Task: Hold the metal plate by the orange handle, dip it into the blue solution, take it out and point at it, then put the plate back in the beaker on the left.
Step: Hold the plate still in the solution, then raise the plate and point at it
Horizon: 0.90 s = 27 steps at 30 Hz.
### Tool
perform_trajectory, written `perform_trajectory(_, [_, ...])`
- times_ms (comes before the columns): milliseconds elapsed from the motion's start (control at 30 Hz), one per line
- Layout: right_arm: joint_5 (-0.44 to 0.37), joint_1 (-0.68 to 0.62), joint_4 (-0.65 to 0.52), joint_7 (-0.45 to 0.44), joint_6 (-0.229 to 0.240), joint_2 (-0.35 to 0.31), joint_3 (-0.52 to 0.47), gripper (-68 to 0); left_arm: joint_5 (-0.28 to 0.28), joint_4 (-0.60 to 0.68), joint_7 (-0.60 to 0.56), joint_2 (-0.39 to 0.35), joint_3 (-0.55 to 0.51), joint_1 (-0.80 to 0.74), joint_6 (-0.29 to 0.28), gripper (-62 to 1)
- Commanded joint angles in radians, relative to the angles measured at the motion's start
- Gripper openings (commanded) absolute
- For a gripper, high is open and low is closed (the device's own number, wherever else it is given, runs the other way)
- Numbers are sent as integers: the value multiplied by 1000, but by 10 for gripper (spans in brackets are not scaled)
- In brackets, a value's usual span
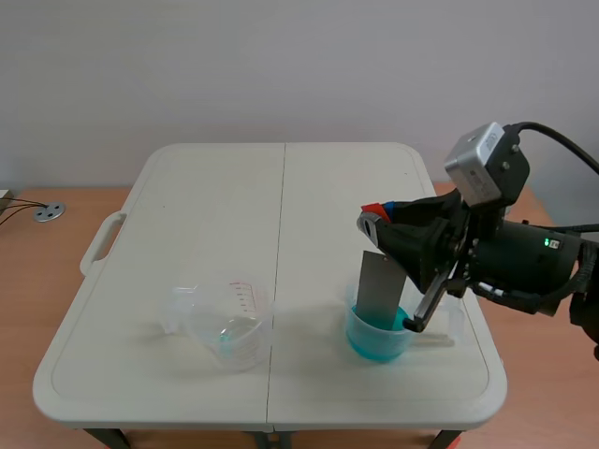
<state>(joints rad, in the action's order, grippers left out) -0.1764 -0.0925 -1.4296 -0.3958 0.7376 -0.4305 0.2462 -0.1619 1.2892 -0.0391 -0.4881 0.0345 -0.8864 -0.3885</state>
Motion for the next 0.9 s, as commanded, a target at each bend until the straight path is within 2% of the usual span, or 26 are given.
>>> perform_trajectory(0, [-19, -3, -44, -14, 8, -19, -24, -660, -6, 18, -13, -6, 0, -5, -2, -594])
perform_trajectory(567, [-43, -84, -255, 29, 8, -19, -135, -660, -6, 21, -25, -6, -7, 26, -2, -594])
perform_trajectory(867, [-88, -96, -367, 103, 8, -19, -162, -660, -6, 50, -87, -14, -145, 25, -2, -594])
